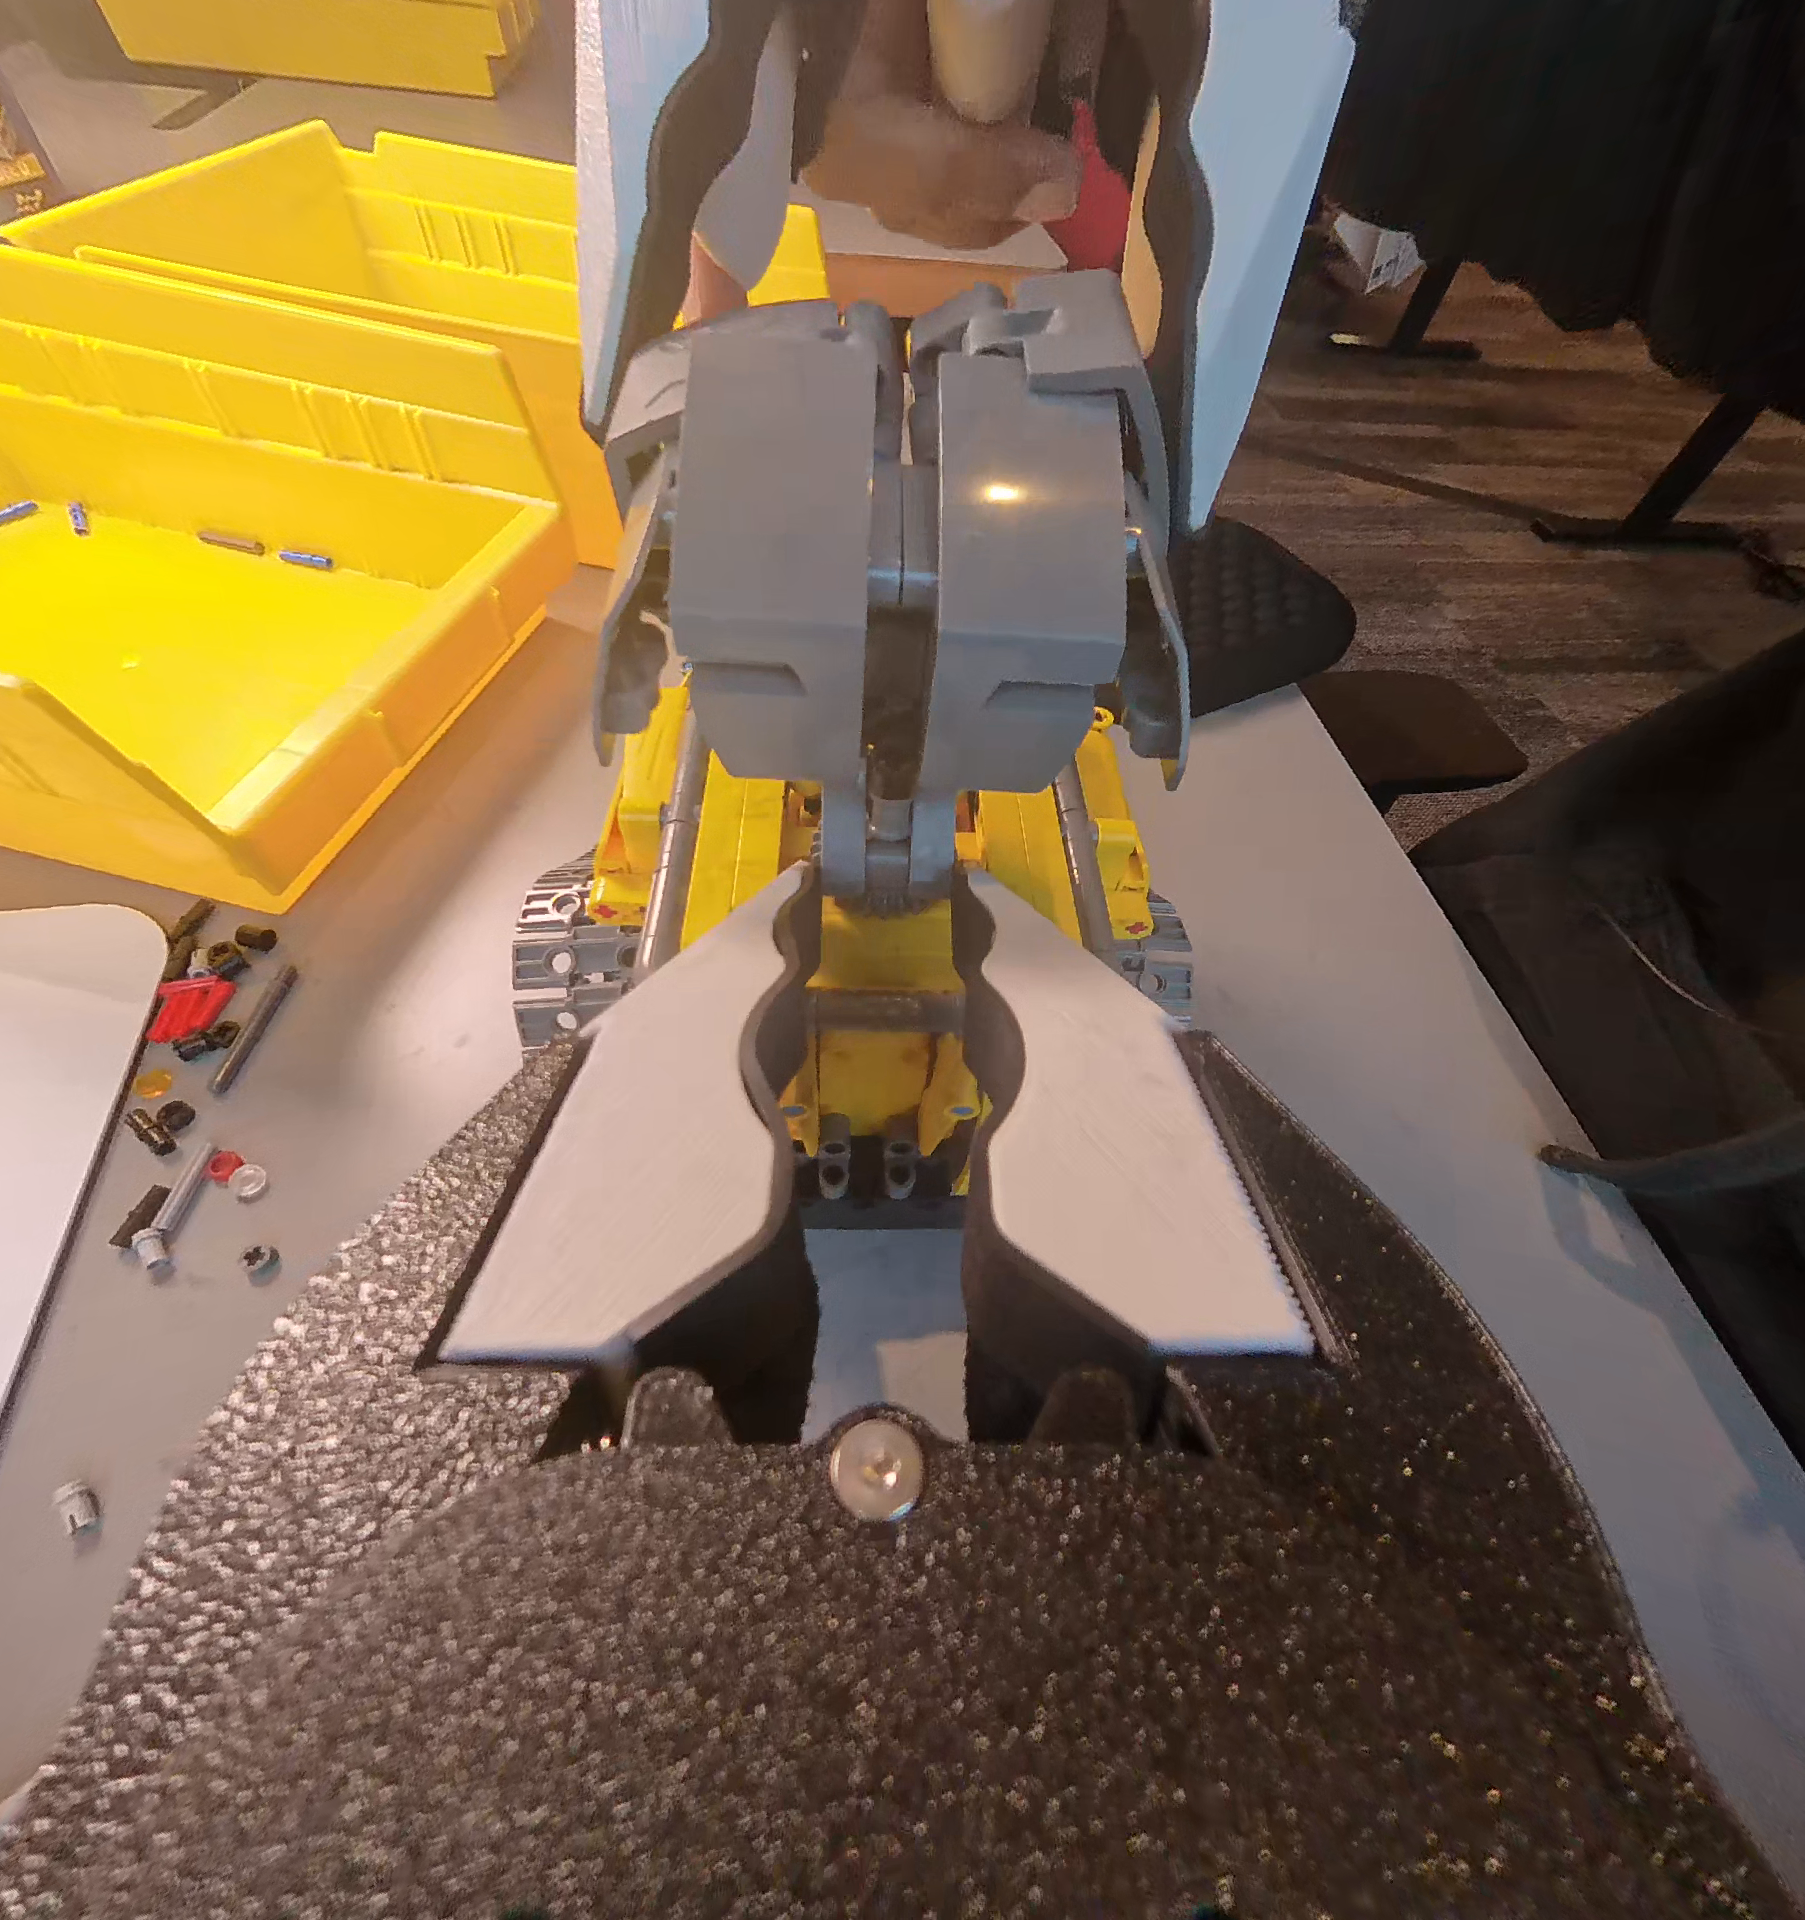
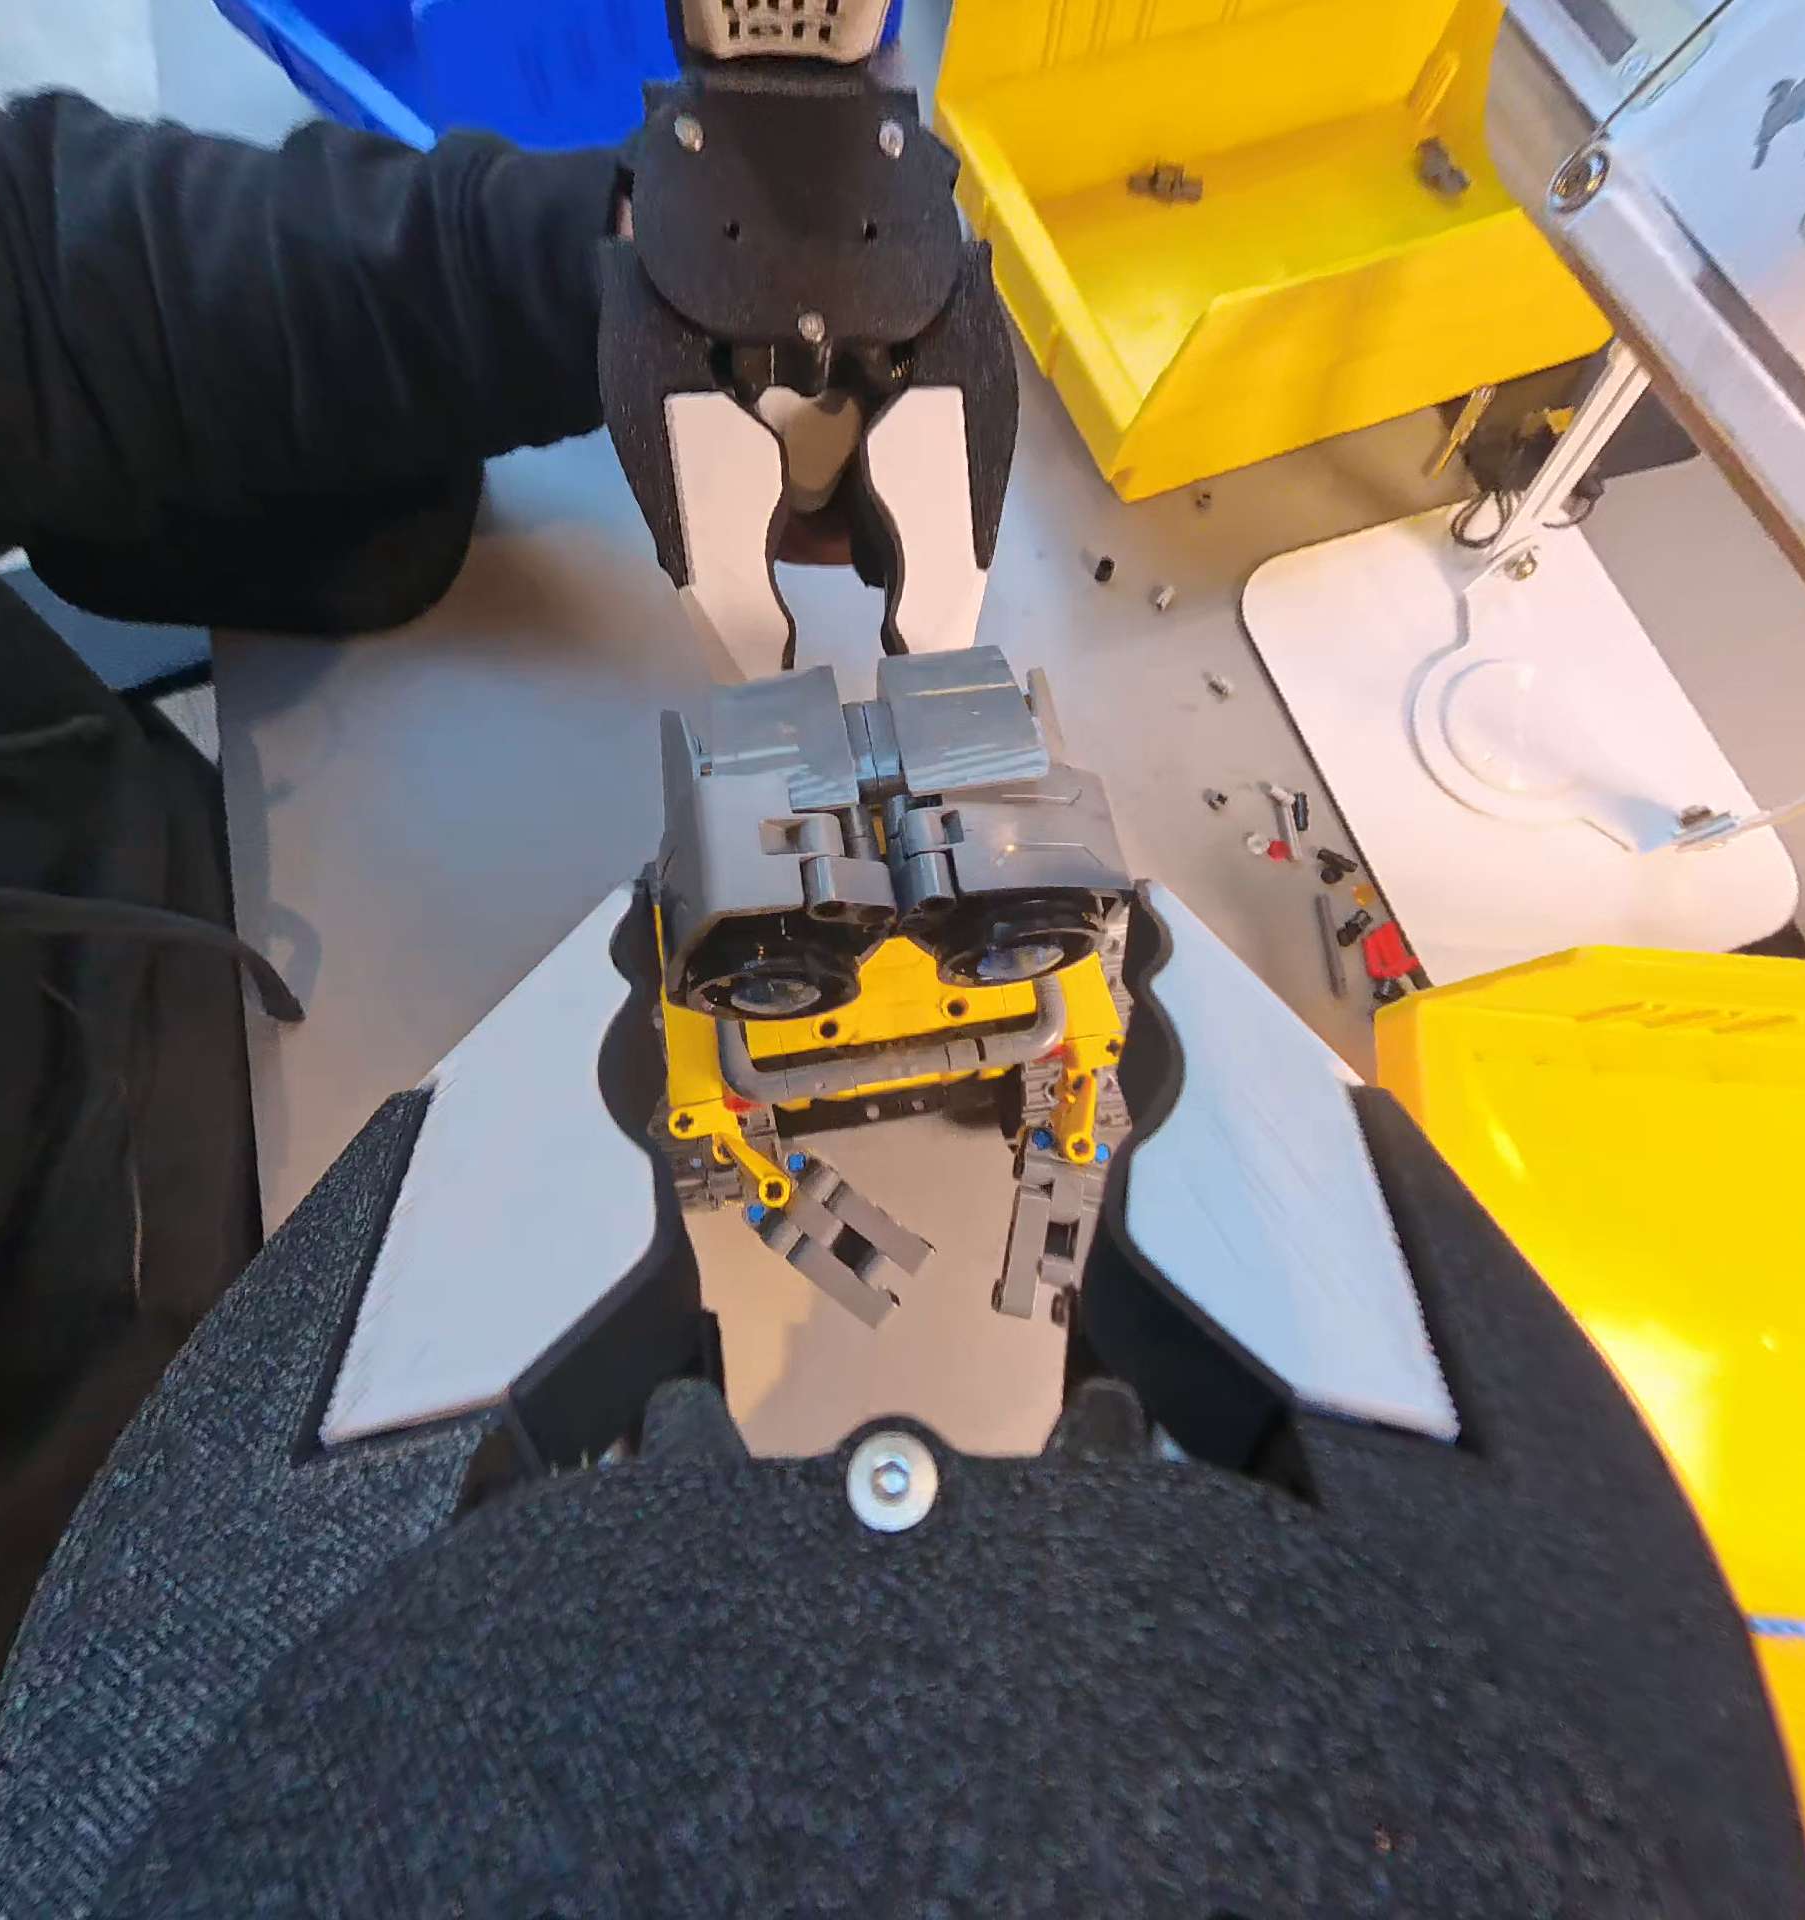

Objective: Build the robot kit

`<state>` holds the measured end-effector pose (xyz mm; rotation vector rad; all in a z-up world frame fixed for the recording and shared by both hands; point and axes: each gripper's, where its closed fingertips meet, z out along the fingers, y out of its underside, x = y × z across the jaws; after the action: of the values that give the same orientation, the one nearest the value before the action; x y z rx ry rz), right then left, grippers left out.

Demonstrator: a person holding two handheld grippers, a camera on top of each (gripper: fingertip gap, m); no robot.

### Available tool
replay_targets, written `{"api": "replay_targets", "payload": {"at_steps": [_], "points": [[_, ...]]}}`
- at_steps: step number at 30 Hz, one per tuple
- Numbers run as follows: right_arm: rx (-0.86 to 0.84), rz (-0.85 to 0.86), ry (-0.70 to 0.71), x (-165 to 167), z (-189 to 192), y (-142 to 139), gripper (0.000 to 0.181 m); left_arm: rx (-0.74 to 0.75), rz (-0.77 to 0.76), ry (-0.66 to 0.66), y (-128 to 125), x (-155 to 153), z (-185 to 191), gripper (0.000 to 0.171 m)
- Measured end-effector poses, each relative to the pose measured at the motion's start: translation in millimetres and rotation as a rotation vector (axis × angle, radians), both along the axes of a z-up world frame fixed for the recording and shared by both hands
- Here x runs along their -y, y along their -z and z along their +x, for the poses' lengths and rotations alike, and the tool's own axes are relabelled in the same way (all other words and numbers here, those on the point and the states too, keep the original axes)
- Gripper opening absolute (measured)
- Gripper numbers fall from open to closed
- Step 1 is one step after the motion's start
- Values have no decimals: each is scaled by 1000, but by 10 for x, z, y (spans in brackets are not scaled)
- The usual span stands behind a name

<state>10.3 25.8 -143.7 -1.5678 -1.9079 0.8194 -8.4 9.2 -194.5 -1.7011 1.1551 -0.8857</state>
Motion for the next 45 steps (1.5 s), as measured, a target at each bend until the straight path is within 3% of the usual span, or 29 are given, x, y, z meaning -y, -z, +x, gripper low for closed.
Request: {"api": "replay_targets", "payload": {"at_steps": [10, 20, 25, 27, 32, 35, 38, 45], "points": [[-206, -45, 105, -13, 141, 84, 99, -18, 23, 4, -6, 9, -21, 23], [-338, -110, 194, -27, 236, 217, 80, 35, 62, -32, -234, 15, -254, 26], [-352, -109, 200, -22, 239, 200, 79, 33, 74, -38, -263, 23, -239, 29], [-366, -71, 199, -10, 210, 146, 79, 29, 82, -27, -291, 48, -202, 40], [-363, 64, 177, 47, 4, -7, 79, 71, 133, -59, -541, 69, -155, 86], [-326, 164, 157, 56, -72, 16, 82, 42, 182, -110, -554, 5, -65, 98], [-354, 176, 160, 49, -78, 26, 84, 10, 204, -104, -472, 4, 11, 85], [-458, 97, 173, 26, 113, -28, 81, 65, 176, -96, -466, -2, -72, 82]]}}
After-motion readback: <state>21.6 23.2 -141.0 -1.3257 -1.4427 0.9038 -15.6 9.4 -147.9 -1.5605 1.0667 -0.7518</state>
